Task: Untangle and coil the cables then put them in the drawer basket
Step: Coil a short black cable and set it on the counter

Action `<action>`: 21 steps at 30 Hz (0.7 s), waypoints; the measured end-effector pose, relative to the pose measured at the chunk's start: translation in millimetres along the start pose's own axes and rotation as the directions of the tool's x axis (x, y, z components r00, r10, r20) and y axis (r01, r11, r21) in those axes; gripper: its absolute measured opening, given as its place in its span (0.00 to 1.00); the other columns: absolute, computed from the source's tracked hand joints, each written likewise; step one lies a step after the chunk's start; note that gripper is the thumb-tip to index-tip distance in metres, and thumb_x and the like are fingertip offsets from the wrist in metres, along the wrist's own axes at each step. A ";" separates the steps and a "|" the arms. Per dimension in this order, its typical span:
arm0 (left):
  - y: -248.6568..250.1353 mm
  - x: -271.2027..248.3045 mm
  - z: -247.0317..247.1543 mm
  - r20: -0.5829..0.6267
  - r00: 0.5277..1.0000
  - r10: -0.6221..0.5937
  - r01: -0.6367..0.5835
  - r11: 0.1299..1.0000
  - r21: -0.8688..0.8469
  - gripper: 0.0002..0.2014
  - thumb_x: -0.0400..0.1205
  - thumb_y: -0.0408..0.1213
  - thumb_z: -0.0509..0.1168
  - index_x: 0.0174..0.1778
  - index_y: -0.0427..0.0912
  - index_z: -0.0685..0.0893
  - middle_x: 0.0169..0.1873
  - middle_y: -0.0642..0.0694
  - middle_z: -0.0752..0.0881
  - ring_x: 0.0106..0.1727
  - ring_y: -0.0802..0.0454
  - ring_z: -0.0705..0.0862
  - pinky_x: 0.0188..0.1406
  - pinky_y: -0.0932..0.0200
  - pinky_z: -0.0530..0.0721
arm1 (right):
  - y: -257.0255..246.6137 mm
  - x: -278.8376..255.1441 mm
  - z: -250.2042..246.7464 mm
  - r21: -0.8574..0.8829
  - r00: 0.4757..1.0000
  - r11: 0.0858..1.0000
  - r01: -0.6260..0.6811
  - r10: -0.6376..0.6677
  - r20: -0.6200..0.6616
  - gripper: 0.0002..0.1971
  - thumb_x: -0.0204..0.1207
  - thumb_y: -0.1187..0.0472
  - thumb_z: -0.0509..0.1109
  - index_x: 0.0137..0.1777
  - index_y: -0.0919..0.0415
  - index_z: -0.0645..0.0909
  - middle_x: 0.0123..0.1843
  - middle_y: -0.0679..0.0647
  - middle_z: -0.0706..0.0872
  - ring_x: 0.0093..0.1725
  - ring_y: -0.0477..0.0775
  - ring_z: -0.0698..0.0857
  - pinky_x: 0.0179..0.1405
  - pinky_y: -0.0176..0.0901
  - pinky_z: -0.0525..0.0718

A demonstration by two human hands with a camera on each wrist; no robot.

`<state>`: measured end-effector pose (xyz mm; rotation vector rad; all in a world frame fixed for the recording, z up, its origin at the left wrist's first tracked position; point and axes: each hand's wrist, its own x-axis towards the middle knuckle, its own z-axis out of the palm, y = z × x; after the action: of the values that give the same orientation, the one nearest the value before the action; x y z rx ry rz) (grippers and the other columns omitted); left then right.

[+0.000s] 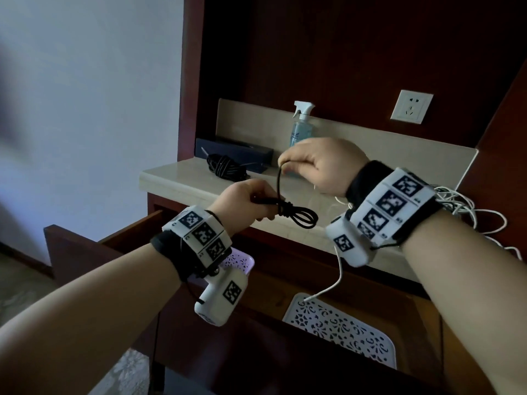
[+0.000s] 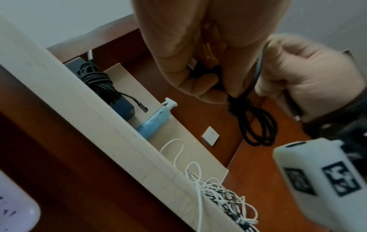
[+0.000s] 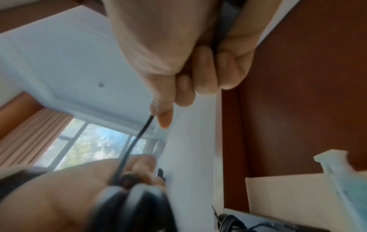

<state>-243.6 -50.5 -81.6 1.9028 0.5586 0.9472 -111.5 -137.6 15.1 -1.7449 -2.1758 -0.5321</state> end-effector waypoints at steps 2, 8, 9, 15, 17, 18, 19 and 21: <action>3.0 -3.7 0.3 0.024 0.999 0.028 -0.026 0.998 -0.061 0.12 0.75 0.24 0.70 0.34 0.46 0.81 0.29 0.51 0.86 0.29 0.59 0.79 0.33 0.64 0.78 | 10.8 -2.1 1.2 0.081 0.997 0.994 -0.074 0.077 -0.029 0.10 0.80 0.56 0.64 0.55 0.53 0.85 0.50 0.47 0.85 0.54 0.50 0.81 0.55 0.45 0.76; 12.6 -10.7 -1.9 0.063 0.994 0.088 -0.055 0.912 -0.405 0.13 0.75 0.17 0.66 0.34 0.39 0.74 0.25 0.51 0.84 0.27 0.56 0.82 0.27 0.67 0.78 | 42.3 -16.8 27.4 0.431 0.977 0.882 -0.190 0.211 -0.002 0.09 0.81 0.61 0.63 0.43 0.54 0.85 0.41 0.34 0.84 0.46 0.33 0.81 0.52 0.35 0.75; 15.9 -11.3 -1.2 0.083 0.992 0.095 -0.046 0.886 -0.462 0.13 0.75 0.17 0.65 0.35 0.38 0.73 0.24 0.50 0.83 0.26 0.56 0.82 0.25 0.68 0.77 | 41.9 -18.7 34.6 0.480 0.977 0.853 -0.206 0.206 0.053 0.11 0.82 0.62 0.62 0.41 0.52 0.83 0.36 0.33 0.84 0.41 0.29 0.80 0.48 0.31 0.74; 22.9 -2.4 2.3 -0.044 0.999 0.022 -0.045 0.771 -0.636 0.15 0.75 0.16 0.63 0.32 0.40 0.70 0.26 0.45 0.82 0.24 0.55 0.80 0.22 0.69 0.76 | 9.1 -29.3 73.3 0.280 0.915 0.913 -0.298 0.189 0.356 0.14 0.86 0.54 0.51 0.47 0.51 0.78 0.35 0.44 0.79 0.35 0.43 0.78 0.39 0.37 0.75; 16.9 1.5 3.6 -0.114 0.993 -0.014 -0.052 0.831 -0.553 0.16 0.76 0.16 0.64 0.32 0.40 0.70 0.29 0.42 0.80 0.25 0.55 0.79 0.24 0.69 0.76 | -6.7 -32.2 74.0 0.005 0.869 0.974 -0.225 0.198 0.453 0.16 0.86 0.49 0.47 0.57 0.53 0.75 0.43 0.51 0.80 0.43 0.51 0.78 0.46 0.45 0.75; 13.4 2.7 4.8 -0.141 0.990 -0.024 -0.052 0.859 -0.509 0.16 0.76 0.16 0.65 0.32 0.40 0.70 0.30 0.42 0.80 0.24 0.56 0.79 0.24 0.69 0.75 | -13.8 -34.1 71.9 -0.123 0.869 0.984 -0.131 0.173 0.464 0.17 0.86 0.49 0.47 0.60 0.55 0.73 0.42 0.51 0.78 0.43 0.53 0.77 0.44 0.46 0.74; 10.1 3.4 6.7 -0.164 0.986 -0.034 -0.048 0.882 -0.468 0.16 0.76 0.16 0.66 0.32 0.40 0.71 0.30 0.43 0.80 0.23 0.58 0.79 0.24 0.70 0.75 | -20.4 -35.7 69.1 -0.239 0.884 0.971 -0.020 0.129 0.449 0.17 0.86 0.49 0.47 0.61 0.56 0.72 0.39 0.50 0.77 0.41 0.53 0.75 0.41 0.46 0.72; 2.5 5.0 10.7 -0.200 0.979 -0.024 -0.046 0.939 -0.340 0.15 0.75 0.18 0.67 0.32 0.41 0.72 0.30 0.45 0.81 0.22 0.63 0.79 0.25 0.71 0.76 | -28.1 -37.7 63.1 -0.414 0.908 0.901 0.128 0.061 0.415 0.16 0.86 0.50 0.48 0.61 0.59 0.73 0.42 0.53 0.81 0.40 0.57 0.77 0.36 0.45 0.68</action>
<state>-232.0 -53.9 -80.6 1.5092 0.4645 1.1717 -130.9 -146.3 -60.7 -2.2308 -2.5285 -0.7590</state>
